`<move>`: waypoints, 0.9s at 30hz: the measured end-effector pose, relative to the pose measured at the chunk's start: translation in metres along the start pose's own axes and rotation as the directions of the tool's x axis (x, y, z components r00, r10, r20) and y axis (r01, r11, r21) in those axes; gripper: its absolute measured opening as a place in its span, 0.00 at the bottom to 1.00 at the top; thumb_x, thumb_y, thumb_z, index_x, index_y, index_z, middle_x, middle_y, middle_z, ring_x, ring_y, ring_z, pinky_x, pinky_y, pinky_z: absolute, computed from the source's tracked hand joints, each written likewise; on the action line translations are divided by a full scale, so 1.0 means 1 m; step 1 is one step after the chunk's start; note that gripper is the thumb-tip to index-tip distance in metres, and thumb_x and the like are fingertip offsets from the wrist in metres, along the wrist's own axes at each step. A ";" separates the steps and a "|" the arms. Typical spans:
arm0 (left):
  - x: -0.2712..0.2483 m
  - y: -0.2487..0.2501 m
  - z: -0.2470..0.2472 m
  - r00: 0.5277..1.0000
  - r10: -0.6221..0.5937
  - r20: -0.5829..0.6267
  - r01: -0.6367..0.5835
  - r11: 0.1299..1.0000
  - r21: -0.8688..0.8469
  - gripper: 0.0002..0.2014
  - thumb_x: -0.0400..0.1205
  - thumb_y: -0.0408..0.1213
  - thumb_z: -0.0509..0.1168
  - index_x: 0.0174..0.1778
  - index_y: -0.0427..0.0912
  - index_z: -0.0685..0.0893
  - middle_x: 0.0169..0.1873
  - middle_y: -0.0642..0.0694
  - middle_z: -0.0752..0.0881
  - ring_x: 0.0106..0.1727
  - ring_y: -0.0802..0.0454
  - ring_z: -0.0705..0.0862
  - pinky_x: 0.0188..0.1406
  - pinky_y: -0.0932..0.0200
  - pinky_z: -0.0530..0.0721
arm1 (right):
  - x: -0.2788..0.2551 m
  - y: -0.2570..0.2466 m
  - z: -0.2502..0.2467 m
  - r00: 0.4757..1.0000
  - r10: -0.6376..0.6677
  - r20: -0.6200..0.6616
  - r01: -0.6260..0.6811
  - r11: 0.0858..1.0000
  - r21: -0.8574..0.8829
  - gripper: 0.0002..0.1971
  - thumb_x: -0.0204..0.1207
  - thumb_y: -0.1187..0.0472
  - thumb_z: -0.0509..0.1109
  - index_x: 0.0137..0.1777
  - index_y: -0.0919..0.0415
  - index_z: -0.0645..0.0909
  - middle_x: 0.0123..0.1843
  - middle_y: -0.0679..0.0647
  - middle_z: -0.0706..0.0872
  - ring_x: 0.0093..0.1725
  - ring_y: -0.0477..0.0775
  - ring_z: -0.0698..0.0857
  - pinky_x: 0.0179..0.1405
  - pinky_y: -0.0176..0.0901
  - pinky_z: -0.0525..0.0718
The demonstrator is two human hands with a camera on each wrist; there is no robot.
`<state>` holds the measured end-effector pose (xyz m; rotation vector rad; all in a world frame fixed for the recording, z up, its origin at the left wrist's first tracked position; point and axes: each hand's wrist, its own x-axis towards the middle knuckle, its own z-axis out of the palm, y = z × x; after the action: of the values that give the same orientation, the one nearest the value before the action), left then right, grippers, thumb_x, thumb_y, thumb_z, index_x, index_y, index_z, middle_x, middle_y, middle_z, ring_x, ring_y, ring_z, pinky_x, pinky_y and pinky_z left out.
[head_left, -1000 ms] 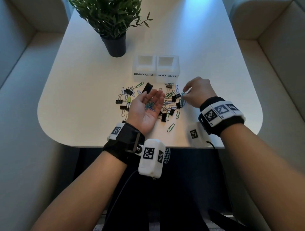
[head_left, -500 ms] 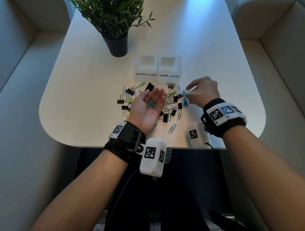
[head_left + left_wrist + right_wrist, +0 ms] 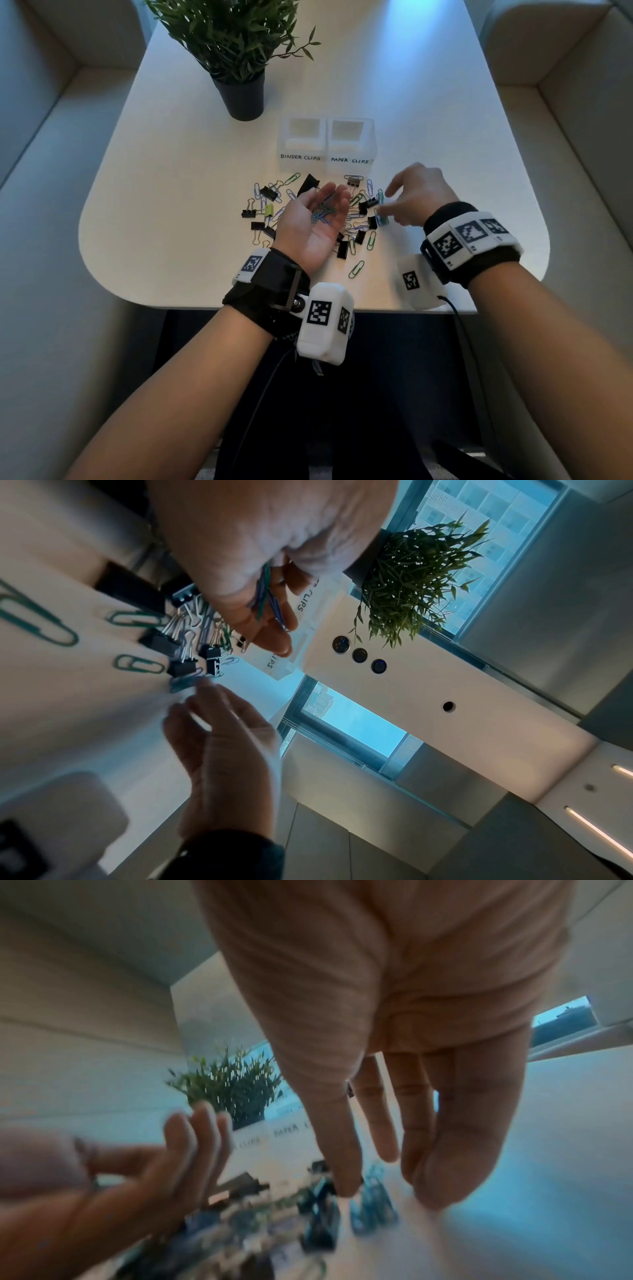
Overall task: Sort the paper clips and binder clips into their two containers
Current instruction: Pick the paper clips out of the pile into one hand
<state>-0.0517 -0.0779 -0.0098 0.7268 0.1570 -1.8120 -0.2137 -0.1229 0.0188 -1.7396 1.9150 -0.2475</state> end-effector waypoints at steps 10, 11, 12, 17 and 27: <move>0.003 0.007 -0.001 0.999 0.003 -0.032 -0.003 1.000 0.022 0.11 0.86 0.32 0.53 0.42 0.35 0.78 0.34 0.41 0.80 0.31 0.51 0.81 0.23 0.65 0.81 | 0.006 -0.001 0.020 0.998 -0.009 -0.054 0.003 0.995 -0.103 0.13 0.62 0.64 0.80 0.46 0.63 0.85 0.48 0.62 0.84 0.42 0.63 0.88 0.46 0.55 0.90; 0.002 0.007 -0.001 0.999 0.004 -0.032 -0.003 1.000 0.019 0.11 0.86 0.32 0.53 0.43 0.34 0.79 0.34 0.41 0.79 0.32 0.51 0.80 0.24 0.65 0.81 | 0.007 -0.001 0.022 0.998 -0.011 -0.055 0.005 0.993 -0.118 0.15 0.61 0.61 0.80 0.47 0.63 0.84 0.48 0.62 0.84 0.43 0.63 0.88 0.47 0.55 0.90; 0.001 0.007 0.000 1.000 0.010 -0.029 -0.009 1.000 0.018 0.11 0.86 0.32 0.53 0.44 0.34 0.79 0.35 0.41 0.79 0.33 0.51 0.80 0.26 0.65 0.82 | 0.008 -0.001 0.024 0.998 -0.012 -0.058 0.005 0.991 -0.133 0.16 0.60 0.60 0.80 0.47 0.63 0.84 0.48 0.62 0.85 0.44 0.63 0.87 0.47 0.55 0.89; 0.000 0.004 0.001 0.999 0.043 -0.030 -0.042 0.999 0.029 0.11 0.85 0.30 0.55 0.46 0.31 0.81 0.40 0.37 0.81 0.39 0.47 0.83 0.36 0.60 0.88 | 0.009 0.001 0.025 0.995 -0.014 -0.099 0.004 0.996 -0.094 0.11 0.61 0.61 0.78 0.42 0.64 0.85 0.46 0.62 0.86 0.45 0.62 0.87 0.43 0.48 0.88; 0.001 0.004 0.003 0.998 0.060 -0.012 -0.059 0.995 0.078 0.12 0.85 0.32 0.55 0.44 0.32 0.82 0.41 0.38 0.83 0.46 0.43 0.85 0.53 0.55 0.83 | -0.005 -0.007 -0.005 0.996 -0.002 -0.093 0.018 0.985 0.172 0.04 0.66 0.65 0.75 0.37 0.67 0.87 0.35 0.61 0.90 0.34 0.54 0.91 0.41 0.46 0.92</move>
<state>-0.0492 -0.0813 -0.0072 0.7912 0.0737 -1.7646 -0.2104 -0.1199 0.0279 -1.6488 1.8888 -0.4916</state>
